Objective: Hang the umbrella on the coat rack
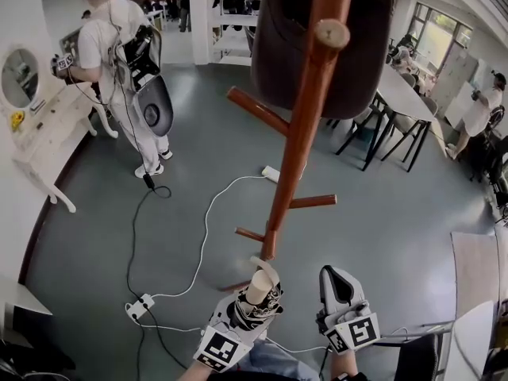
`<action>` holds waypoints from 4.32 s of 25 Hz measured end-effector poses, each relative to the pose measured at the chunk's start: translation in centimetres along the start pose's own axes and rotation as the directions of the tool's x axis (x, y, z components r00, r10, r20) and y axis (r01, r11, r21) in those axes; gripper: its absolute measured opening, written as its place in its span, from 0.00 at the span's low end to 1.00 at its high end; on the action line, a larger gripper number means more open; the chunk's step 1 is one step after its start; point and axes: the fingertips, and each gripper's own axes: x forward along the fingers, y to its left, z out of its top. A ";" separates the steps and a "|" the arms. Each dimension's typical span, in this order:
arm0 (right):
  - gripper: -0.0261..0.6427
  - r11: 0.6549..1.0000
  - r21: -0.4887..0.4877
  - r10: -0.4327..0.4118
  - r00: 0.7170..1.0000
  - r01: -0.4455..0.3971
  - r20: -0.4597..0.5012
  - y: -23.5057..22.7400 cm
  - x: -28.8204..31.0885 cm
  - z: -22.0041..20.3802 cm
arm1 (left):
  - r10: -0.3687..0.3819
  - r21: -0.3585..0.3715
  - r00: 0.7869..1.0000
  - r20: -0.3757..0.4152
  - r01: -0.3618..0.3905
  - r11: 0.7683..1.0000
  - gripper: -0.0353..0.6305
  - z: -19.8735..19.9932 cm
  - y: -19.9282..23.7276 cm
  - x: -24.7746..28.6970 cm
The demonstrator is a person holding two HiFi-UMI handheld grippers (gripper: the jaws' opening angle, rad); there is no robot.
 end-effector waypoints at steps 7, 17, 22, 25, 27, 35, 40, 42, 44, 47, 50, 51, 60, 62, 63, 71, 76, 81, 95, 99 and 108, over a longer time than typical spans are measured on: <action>0.04 1.000 -0.001 -0.014 1.000 0.014 -0.018 -0.6 0.3 -0.1 | -0.048 -0.021 0.999 -0.015 0.048 0.999 0.50 -0.7 -0.6 1.4; 0.05 0.999 -0.015 0.039 0.999 -0.039 -0.006 0.6 0.6 -0.2 | -0.032 -0.048 0.999 -0.033 0.030 0.998 0.50 -2.5 -1.2 2.1; 0.04 0.995 -0.039 0.095 0.995 -0.095 0.008 2.1 1.9 0.5 | -0.016 -0.044 0.999 -0.028 0.014 0.999 0.50 -2.3 -0.5 2.4; 0.04 0.994 -0.036 0.099 0.995 -0.099 0.001 2.0 1.9 0.3 | -0.013 -0.042 0.999 -0.029 0.011 0.999 0.50 -2.5 -0.5 2.8; 0.04 0.994 -0.038 0.102 0.995 -0.102 0.001 2.0 1.9 0.3 | -0.008 -0.045 1.000 -0.030 0.007 0.999 0.50 -2.7 -0.3 3.0; 0.05 0.993 -0.042 0.107 0.994 -0.107 -0.005 1.4 2.7 0.3 | -0.018 -0.056 0.999 -0.039 0.015 0.998 0.50 -2.9 0.2 4.1; 0.04 0.994 -0.040 0.105 0.994 -0.105 -0.015 0.9 3.1 0.0 | -0.027 -0.059 0.999 -0.044 0.024 0.998 0.50 -2.9 0.3 4.7; 0.04 0.994 -0.037 0.103 0.994 -0.104 -0.020 0.6 3.2 -0.2 | -0.028 -0.060 0.999 -0.046 0.025 0.998 0.50 -2.9 0.5 5.0; 0.04 0.994 -0.035 0.101 0.995 -0.102 -0.023 0.4 3.2 -0.4 | -0.033 -0.063 0.998 -0.049 0.030 0.998 0.50 -3.0 0.4 5.2; 0.04 0.995 -0.031 0.096 0.995 -0.097 -0.026 0.1 3.2 -0.6 | -0.056 -0.067 0.997 -0.053 0.053 0.996 0.50 -3.4 -0.3 5.6; 0.04 0.995 -0.027 0.092 0.995 -0.092 -0.031 -0.2 3.2 -0.8 | -0.081 -0.067 0.995 -0.056 0.077 0.995 0.50 -3.6 -1.1 5.9; 0.04 0.995 -0.026 0.091 0.995 -0.092 -0.032 -0.3 3.1 -0.8 | -0.086 -0.070 0.995 -0.059 0.081 0.994 0.50 -3.8 -1.3 6.0; 0.04 0.996 -0.026 0.086 0.995 -0.088 -0.046 -0.7 2.7 -1.4 | -0.107 -0.075 0.993 -0.046 0.103 0.992 0.50 -3.7 -1.7 7.2; 0.04 0.996 -0.025 0.081 0.996 -0.082 -0.047 -0.8 2.5 -1.3 | -0.115 -0.082 0.992 -0.051 0.110 0.991 0.50 -4.0 -2.0 7.1; 0.04 0.996 -0.025 0.079 0.996 -0.080 -0.047 -0.8 2.4 -1.4 | -0.117 -0.085 0.991 -0.058 0.112 0.990 0.50 -4.2 -2.1 7.0; 0.04 0.996 -0.035 0.086 0.995 -0.088 -0.060 -0.5 2.2 -1.7 | -0.127 -0.105 0.990 -0.065 0.120 0.987 0.50 -5.1 -2.6 7.3; 0.04 0.996 -0.041 0.080 0.995 -0.082 -0.063 -0.6 1.8 -1.7 | -0.142 -0.113 0.988 -0.062 0.134 0.984 0.50 -5.4 -3.5 7.2; 0.04 0.995 -0.044 0.082 0.994 -0.085 -0.067 -0.7 1.5 -1.7 | -0.143 -0.125 0.988 -0.061 0.134 0.983 0.50 -5.6 -3.7 7.6; 0.04 0.996 -0.046 0.071 0.995 -0.074 -0.064 -0.9 1.2 -1.5 | -0.146 -0.122 0.988 -0.051 0.139 0.983 0.50 -5.1 -3.3 7.8; 0.05 0.996 -0.043 0.079 0.995 -0.081 -0.063 -0.6 1.4 -1.5 | -0.136 -0.102 0.989 -0.050 0.130 0.986 0.50 -4.7 -2.3 8.4; 0.05 0.996 -0.042 0.075 0.995 -0.078 -0.058 -0.5 1.6 -1.3 | -0.121 -0.086 0.992 -0.031 0.118 0.989 0.50 -3.5 -0.4 8.7</action>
